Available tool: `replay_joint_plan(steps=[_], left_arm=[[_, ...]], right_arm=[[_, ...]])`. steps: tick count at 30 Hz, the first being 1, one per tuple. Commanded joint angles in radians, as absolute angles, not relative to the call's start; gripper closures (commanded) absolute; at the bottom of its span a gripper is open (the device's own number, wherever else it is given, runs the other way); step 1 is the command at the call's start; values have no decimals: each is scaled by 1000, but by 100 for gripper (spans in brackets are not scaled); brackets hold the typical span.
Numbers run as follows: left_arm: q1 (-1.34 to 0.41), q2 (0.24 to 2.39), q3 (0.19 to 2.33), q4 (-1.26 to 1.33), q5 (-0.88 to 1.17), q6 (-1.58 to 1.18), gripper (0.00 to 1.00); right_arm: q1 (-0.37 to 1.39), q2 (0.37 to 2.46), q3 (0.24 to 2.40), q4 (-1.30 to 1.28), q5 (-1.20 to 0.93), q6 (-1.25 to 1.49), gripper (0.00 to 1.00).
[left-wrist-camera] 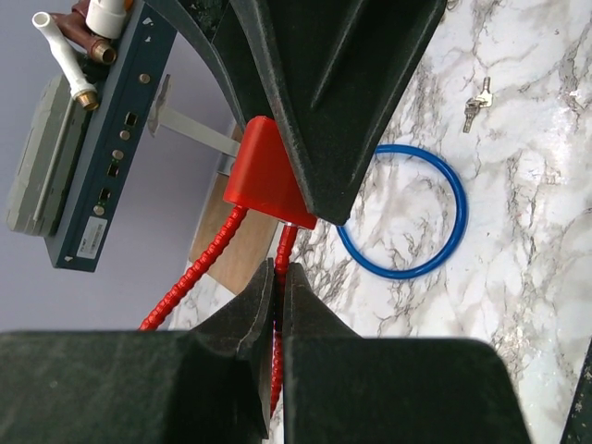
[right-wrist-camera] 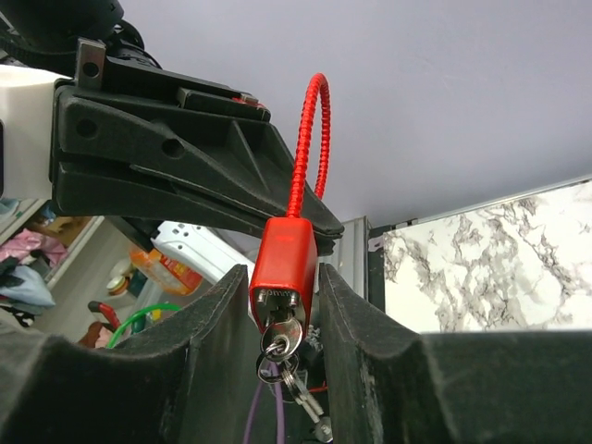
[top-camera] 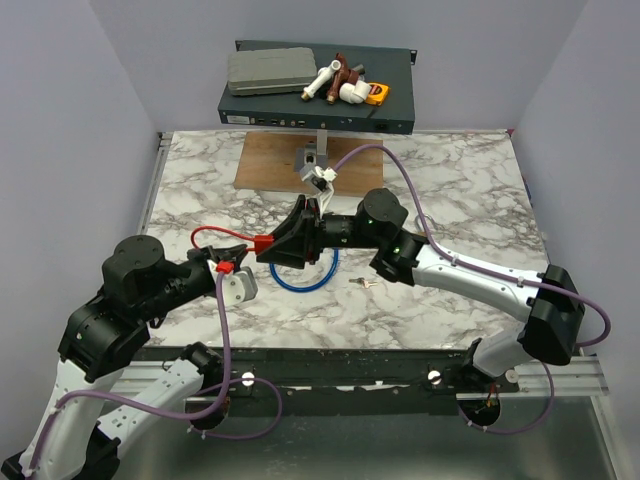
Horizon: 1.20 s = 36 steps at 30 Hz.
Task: Unlock with the key
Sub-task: Unlock the lock.
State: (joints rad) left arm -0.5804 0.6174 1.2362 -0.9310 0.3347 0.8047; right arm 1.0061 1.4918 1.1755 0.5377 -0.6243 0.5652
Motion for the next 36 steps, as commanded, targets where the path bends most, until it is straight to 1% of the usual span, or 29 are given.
replay_joint_plan(steps=[1, 5, 7, 8, 11, 13, 17, 22, 28, 36], left_arm=[[-583, 603, 1247, -943, 373, 824, 100], [-579, 603, 1249, -947, 377, 824, 100], [-576, 601, 1248, -950, 383, 821, 100], [-575, 599, 1245, -953, 388, 821, 100], [-572, 595, 1243, -953, 391, 818, 100], [-570, 595, 1246, -952, 390, 818, 100], [-570, 597, 1252, -951, 377, 832, 100], [-571, 596, 1265, -950, 330, 887, 100], [-570, 607, 1282, -911, 279, 931, 100], [-569, 616, 1316, -896, 182, 988, 100]], right_arm=[[1012, 1503, 1212, 569, -627, 580, 60], [1012, 1505, 1210, 583, -612, 583, 60], [1012, 1506, 1209, 591, -605, 585, 64], [1011, 1506, 1208, 593, -598, 585, 67], [1012, 1514, 1213, 602, -609, 584, 88], [1011, 1518, 1218, 593, -623, 582, 99], [1011, 1520, 1228, 535, -667, 563, 99], [1011, 1521, 1265, 348, -749, 495, 99], [1023, 1563, 1282, 203, -831, 471, 99], [1032, 1537, 1268, 45, -811, 387, 99]])
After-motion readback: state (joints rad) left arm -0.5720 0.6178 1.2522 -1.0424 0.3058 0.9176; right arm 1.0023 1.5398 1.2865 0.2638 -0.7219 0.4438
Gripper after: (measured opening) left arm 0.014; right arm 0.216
